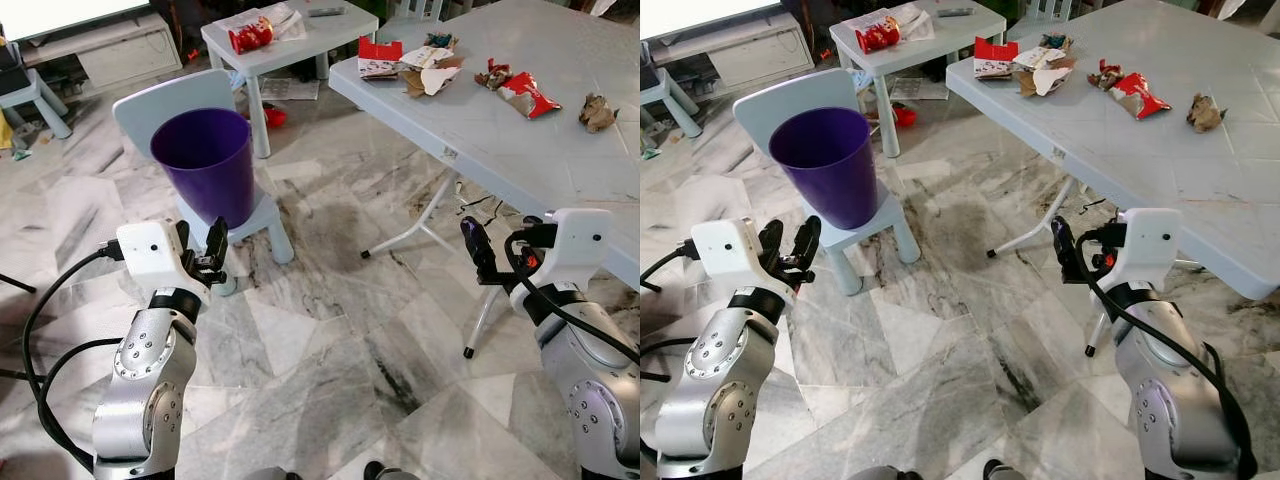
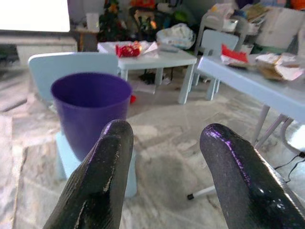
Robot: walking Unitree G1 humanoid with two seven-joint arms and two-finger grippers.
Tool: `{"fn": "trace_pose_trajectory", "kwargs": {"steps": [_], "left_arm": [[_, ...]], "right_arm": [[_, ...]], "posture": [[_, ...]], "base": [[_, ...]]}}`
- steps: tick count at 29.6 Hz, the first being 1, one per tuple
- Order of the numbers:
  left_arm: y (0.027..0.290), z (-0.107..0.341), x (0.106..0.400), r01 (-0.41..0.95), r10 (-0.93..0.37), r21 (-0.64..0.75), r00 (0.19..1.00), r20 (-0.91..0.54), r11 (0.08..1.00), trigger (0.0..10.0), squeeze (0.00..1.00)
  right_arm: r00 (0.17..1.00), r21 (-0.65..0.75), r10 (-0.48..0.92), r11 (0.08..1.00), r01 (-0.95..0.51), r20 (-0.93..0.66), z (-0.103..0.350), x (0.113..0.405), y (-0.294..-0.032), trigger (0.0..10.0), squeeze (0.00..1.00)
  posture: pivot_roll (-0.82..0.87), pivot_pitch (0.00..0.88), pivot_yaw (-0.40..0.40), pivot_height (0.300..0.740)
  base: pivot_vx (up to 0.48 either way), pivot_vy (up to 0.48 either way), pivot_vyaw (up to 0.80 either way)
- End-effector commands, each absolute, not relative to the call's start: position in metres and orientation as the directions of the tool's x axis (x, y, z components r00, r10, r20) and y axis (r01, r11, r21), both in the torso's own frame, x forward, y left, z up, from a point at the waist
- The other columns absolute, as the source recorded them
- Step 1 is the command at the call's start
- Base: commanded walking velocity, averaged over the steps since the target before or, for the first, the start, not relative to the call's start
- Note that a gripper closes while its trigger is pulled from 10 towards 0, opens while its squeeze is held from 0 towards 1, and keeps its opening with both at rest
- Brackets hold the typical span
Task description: Picking trash to rubbish bin
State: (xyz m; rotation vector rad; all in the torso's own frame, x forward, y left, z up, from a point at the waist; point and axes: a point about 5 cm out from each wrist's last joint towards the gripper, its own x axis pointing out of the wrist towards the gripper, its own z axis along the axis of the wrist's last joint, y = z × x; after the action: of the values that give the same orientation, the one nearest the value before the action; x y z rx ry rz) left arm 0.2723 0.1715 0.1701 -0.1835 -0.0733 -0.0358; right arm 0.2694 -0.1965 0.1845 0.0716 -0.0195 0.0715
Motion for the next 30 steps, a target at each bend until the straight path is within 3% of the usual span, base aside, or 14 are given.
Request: {"fn": "trace_pose_trajectory", "kwargs": {"steps": [1,19,30], "left_arm": [[0.1724,0.1710,0.2734,0.045,-0.030,-0.179,0.996,0.081,0.983,10.0,0.00],[0.1717,0.1701,0.2725,0.060,-0.048,-0.173,0.996,0.075,0.983,10.0,0.00],[0.1715,0.1691,0.2729,0.063,-0.052,-0.172,0.996,0.071,0.983,10.0,0.00]], "right_arm": [[0.998,0.069,0.057,0.996,-0.060,0.033,0.1871,0.2697,-0.1997,10.0,0.00],[0.999,0.064,0.031,0.997,-0.033,0.033,0.1864,0.2685,-0.2020,10.0,0.00],[0.999,0.066,0.030,0.997,-0.032,0.031,0.1854,0.2684,-0.2012,10.0,0.00]], "posture": [[0.05,0.108,0.037,0.740],[0.05,0.120,0.042,0.740],[0.05,0.121,0.044,0.740]], "base": [[0.322,0.000,0.00],[0.387,0.000,0.00],[0.407,0.000,-0.62]]}}
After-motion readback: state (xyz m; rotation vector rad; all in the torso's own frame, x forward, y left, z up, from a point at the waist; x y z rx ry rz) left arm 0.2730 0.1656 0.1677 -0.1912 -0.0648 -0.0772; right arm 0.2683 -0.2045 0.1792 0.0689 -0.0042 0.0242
